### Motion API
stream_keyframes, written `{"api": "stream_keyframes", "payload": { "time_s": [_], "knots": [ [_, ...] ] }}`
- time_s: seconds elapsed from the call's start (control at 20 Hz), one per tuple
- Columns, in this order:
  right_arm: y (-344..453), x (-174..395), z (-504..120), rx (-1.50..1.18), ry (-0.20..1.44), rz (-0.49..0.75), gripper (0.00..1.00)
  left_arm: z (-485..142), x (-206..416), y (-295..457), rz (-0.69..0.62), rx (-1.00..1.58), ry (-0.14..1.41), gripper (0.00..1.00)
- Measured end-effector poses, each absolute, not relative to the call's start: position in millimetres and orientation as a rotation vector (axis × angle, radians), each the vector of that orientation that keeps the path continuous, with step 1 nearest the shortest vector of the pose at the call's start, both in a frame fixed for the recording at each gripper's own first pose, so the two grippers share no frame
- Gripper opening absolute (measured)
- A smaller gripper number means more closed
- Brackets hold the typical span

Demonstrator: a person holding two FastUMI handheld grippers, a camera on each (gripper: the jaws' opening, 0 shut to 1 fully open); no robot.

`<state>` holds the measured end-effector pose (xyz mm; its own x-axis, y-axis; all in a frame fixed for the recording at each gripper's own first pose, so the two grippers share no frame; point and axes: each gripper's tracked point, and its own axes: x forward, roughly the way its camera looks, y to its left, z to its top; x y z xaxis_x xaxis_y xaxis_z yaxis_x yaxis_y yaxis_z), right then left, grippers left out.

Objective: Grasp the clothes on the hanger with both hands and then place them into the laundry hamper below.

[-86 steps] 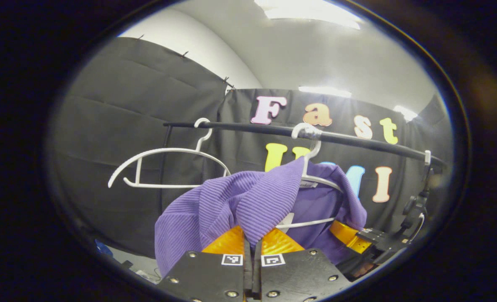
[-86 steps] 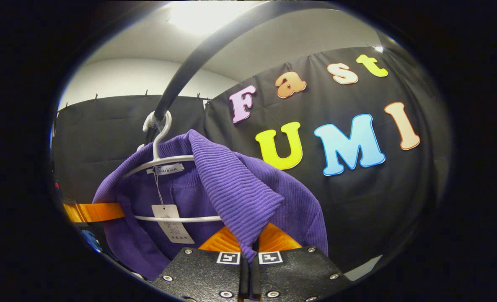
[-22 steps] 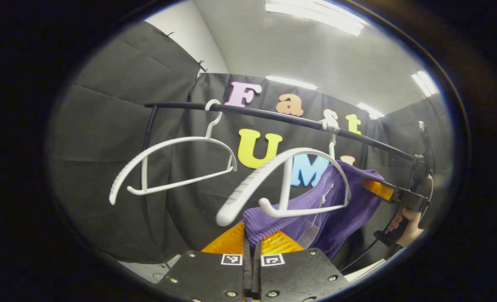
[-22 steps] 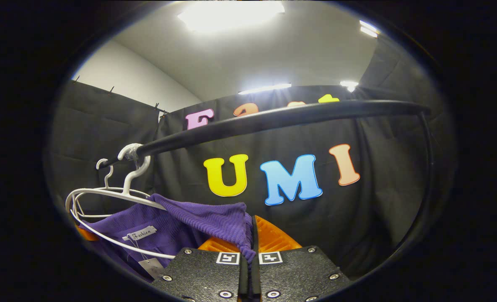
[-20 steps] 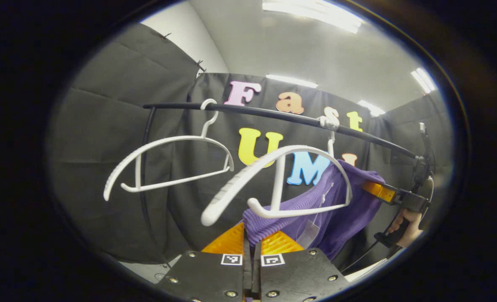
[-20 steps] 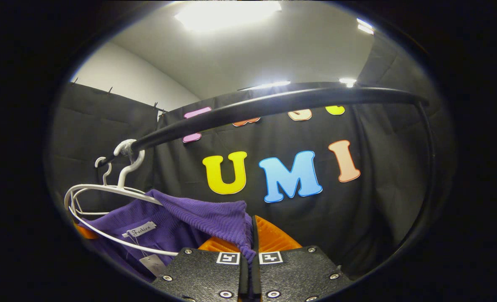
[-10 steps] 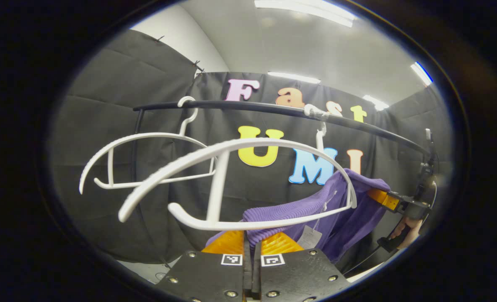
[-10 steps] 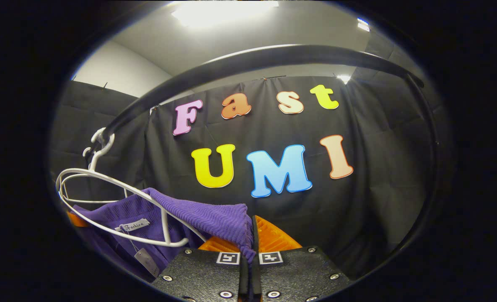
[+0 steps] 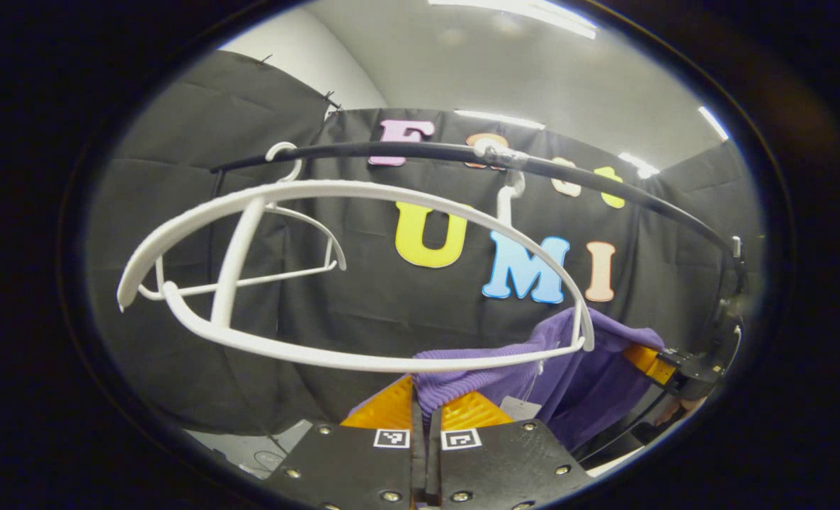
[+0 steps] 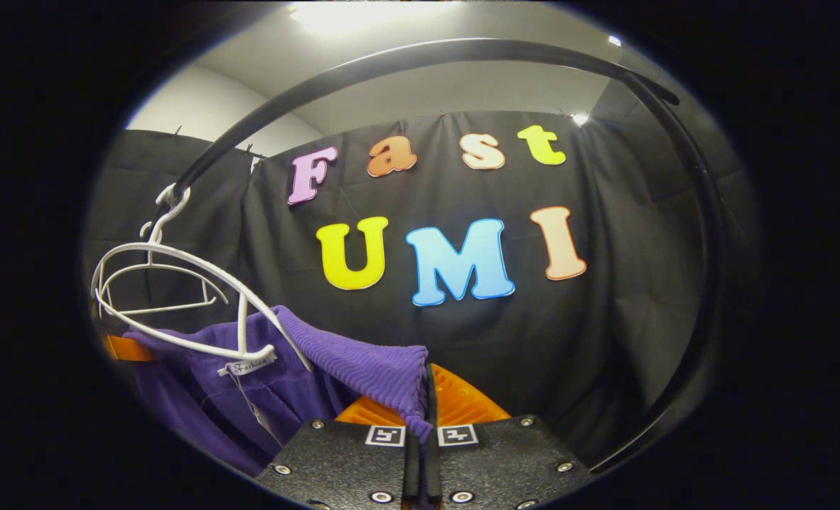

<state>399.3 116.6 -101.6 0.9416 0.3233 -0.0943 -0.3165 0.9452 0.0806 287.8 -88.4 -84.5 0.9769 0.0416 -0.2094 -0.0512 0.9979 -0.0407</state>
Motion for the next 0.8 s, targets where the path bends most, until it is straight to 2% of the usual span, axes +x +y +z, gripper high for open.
{"api": "stream_keyframes", "payload": {
  "time_s": [0.05, 0.1, 0.15, 0.2, 0.25, 0.3, 0.45, 0.75, 0.8],
  "knots": [
    [114, 398, -106, 0.063, 0.117, 0.324, 0.02, -88, 288, -93, 0.034, -0.049, 0.217, 0.01],
    [111, 395, -110, 0.053, 0.124, 0.318, 0.02, -90, 288, -98, 0.020, -0.053, 0.226, 0.07],
    [106, 392, -112, 0.040, 0.129, 0.312, 0.01, -93, 288, -102, 0.003, -0.057, 0.234, 0.01],
    [101, 391, -116, 0.017, 0.132, 0.295, 0.02, -97, 287, -107, -0.014, -0.058, 0.247, 0.01],
    [93, 388, -120, 0.009, 0.137, 0.277, 0.02, -105, 285, -111, -0.024, -0.057, 0.263, 0.07],
    [92, 380, -125, 0.018, 0.154, 0.270, 0.02, -110, 284, -111, -0.035, -0.057, 0.271, 0.01],
    [89, 356, -135, 0.018, 0.186, 0.249, 0.02, -120, 271, -116, -0.075, -0.085, 0.289, 0.00],
    [104, 287, -139, -0.006, 0.228, 0.196, 0.02, -144, 224, -72, -0.132, -0.082, 0.358, 0.01],
    [109, 272, -139, -0.007, 0.233, 0.191, 0.02, -147, 217, -64, -0.143, -0.088, 0.368, 0.07]
  ]
}}
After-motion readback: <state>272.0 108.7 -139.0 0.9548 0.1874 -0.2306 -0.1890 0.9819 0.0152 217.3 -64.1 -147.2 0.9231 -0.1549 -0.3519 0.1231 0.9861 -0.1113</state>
